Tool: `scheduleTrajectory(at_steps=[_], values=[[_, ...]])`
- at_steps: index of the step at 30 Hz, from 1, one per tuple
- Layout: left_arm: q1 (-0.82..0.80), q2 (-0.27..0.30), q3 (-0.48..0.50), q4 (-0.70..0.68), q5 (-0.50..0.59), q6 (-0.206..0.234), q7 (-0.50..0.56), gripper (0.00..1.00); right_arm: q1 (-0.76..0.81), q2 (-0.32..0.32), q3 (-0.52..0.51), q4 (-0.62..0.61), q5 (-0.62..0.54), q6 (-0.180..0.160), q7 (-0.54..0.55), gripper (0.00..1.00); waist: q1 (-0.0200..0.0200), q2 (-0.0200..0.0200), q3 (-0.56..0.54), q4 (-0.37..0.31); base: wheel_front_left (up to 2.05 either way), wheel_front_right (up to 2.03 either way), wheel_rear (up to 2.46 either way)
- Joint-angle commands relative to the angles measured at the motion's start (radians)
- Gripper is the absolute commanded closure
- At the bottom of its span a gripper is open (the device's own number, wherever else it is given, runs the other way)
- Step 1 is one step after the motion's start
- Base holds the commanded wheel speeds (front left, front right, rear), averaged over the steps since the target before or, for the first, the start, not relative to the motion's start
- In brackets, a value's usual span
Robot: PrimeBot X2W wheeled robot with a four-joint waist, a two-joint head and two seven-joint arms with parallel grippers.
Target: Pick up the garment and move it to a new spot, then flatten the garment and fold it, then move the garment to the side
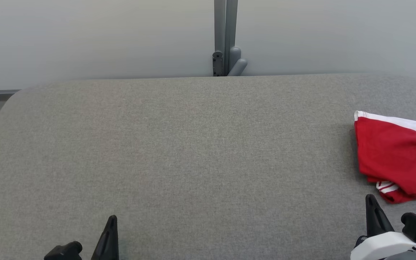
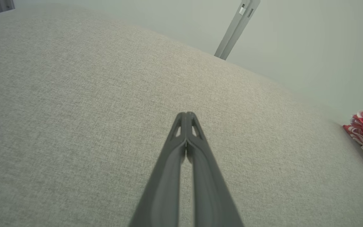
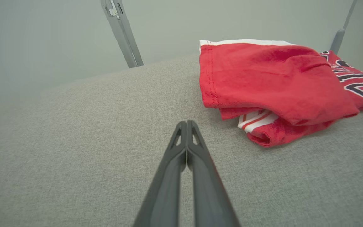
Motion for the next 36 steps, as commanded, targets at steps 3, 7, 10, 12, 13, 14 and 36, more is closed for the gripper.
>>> scheduleTrajectory(at_steps=[3,7,10,12,13,14,36], values=[[-0.036,0.012,0.015,-0.018,-0.088,0.000,0.016,1.00,-0.031,-0.007,0.008,-0.025,0.102,0.000,0.016,1.00,0.0000,0.0004,0.001,-0.002,0.00,0.00,0.00],[-0.046,0.015,0.021,-0.021,-0.154,0.000,0.031,1.00,-0.036,-0.008,0.013,-0.030,0.180,0.000,0.032,1.00,0.0000,0.0005,0.001,-0.004,0.00,0.00,0.00],[-0.052,0.017,0.026,-0.023,-0.202,0.000,0.042,1.00,-0.040,-0.009,0.016,-0.033,0.236,0.000,0.043,1.00,0.0000,0.0006,0.001,-0.005,0.00,0.00,0.00],[-0.057,0.018,0.030,-0.024,-0.233,0.000,0.049,1.00,-0.043,-0.009,0.018,-0.034,0.272,0.000,0.051,1.00,0.0000,0.0006,0.002,-0.006,0.00,0.00,0.00],[-0.059,0.019,0.032,-0.025,-0.248,0.000,0.053,1.00,-0.045,-0.009,0.018,-0.035,0.290,0.000,0.055,1.00,0.0000,0.0007,0.002,-0.006,0.00,0.00,0.00],[-0.061,0.019,0.033,-0.025,-0.263,0.000,0.056,1.00,-0.047,-0.009,0.019,-0.035,0.308,0.000,0.059,1.00,0.0000,0.0007,0.002,-0.007,0.00,0.00,0.00],[-0.100,0.026,0.069,-0.043,-0.540,-0.001,0.124,1.00,-0.077,-0.013,0.032,-0.046,0.635,0.000,0.134,1.00,0.0000,0.0013,0.005,-0.017,0.00,0.00,0.00]])
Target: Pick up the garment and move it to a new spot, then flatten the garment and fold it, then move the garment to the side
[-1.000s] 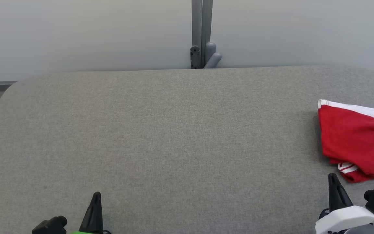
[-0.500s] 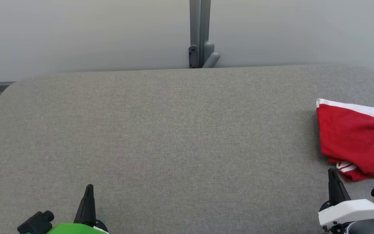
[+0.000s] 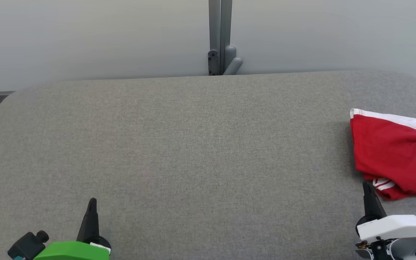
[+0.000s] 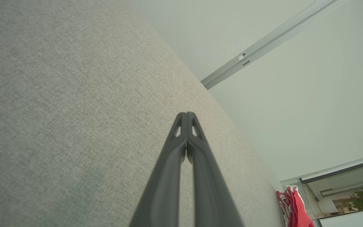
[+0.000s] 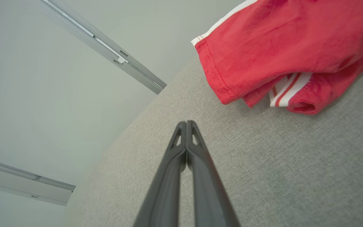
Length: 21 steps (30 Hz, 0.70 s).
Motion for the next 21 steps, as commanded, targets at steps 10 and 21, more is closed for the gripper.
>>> scheduleTrajectory(at_steps=[10,21], values=[[-0.044,0.008,0.023,-0.019,-0.132,-0.001,0.032,1.00,-0.036,-0.008,0.007,-0.019,0.155,0.000,0.034,1.00,0.0000,0.0015,0.001,-0.005,0.00,0.00,0.00],[-0.060,0.009,0.043,-0.026,-0.250,-0.002,0.064,1.00,-0.049,-0.010,0.012,-0.023,0.298,0.000,0.068,1.00,0.0000,0.0018,0.003,-0.010,0.00,0.00,0.00]])
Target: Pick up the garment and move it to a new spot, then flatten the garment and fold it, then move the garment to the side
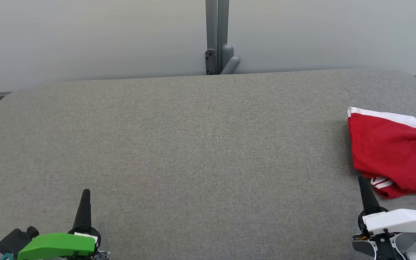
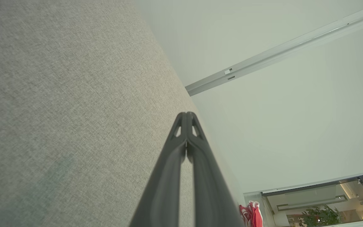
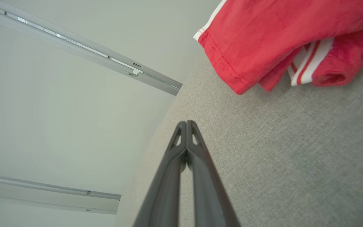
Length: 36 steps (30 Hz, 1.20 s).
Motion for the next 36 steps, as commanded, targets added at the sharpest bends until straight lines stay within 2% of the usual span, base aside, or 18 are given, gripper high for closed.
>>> scheduleTrajectory(at_steps=[1,36], values=[[-0.024,0.005,0.010,-0.013,-0.033,-0.002,0.006,1.00,-0.022,-0.007,0.001,-0.013,0.031,0.001,0.008,1.00,0.0000,0.0019,0.000,-0.001,0.00,0.00,0.00],[-0.064,0.002,0.057,-0.026,-0.300,-0.003,0.086,1.00,-0.050,-0.010,0.014,-0.021,0.364,0.000,0.085,1.00,0.0000,0.0028,0.005,-0.017,0.00,0.00,0.00]])
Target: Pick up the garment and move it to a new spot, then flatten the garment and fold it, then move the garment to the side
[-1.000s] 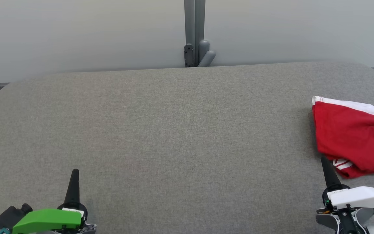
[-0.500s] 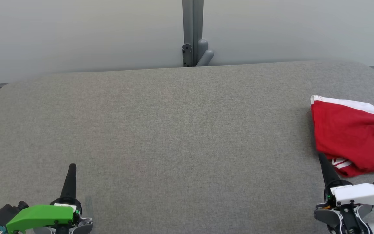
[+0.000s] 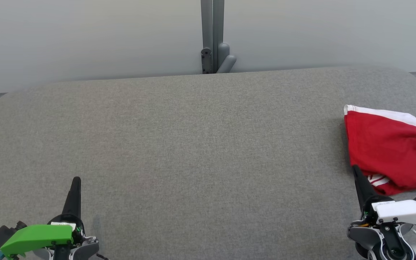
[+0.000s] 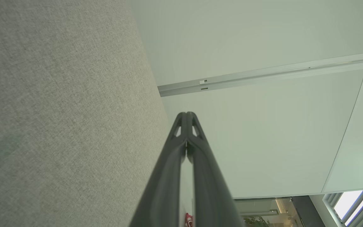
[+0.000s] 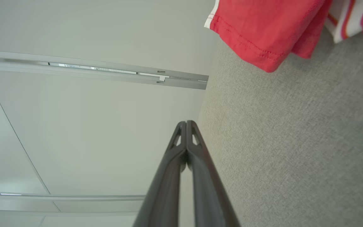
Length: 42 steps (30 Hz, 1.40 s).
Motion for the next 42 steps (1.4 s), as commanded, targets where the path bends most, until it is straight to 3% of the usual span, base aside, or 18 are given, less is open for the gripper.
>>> scheduleTrajectory(at_steps=[1,23,42], values=[[-0.023,0.002,0.005,-0.006,-0.024,-0.003,0.006,1.00,-0.012,-0.006,0.002,-0.007,0.030,0.000,0.009,1.00,0.0000,0.0028,0.000,-0.001,0.00,0.00,0.00],[-0.042,-0.002,0.031,-0.013,-0.153,-0.003,0.047,1.00,-0.024,-0.007,0.008,-0.011,0.192,0.000,0.045,1.00,0.0000,0.0033,0.003,-0.011,0.00,0.00,0.00],[-0.040,-0.007,0.036,-0.013,-0.143,-0.003,0.052,1.00,-0.023,-0.007,0.008,-0.010,0.189,0.000,0.043,1.00,0.0000,0.0033,0.003,-0.011,0.00,0.00,0.00]])
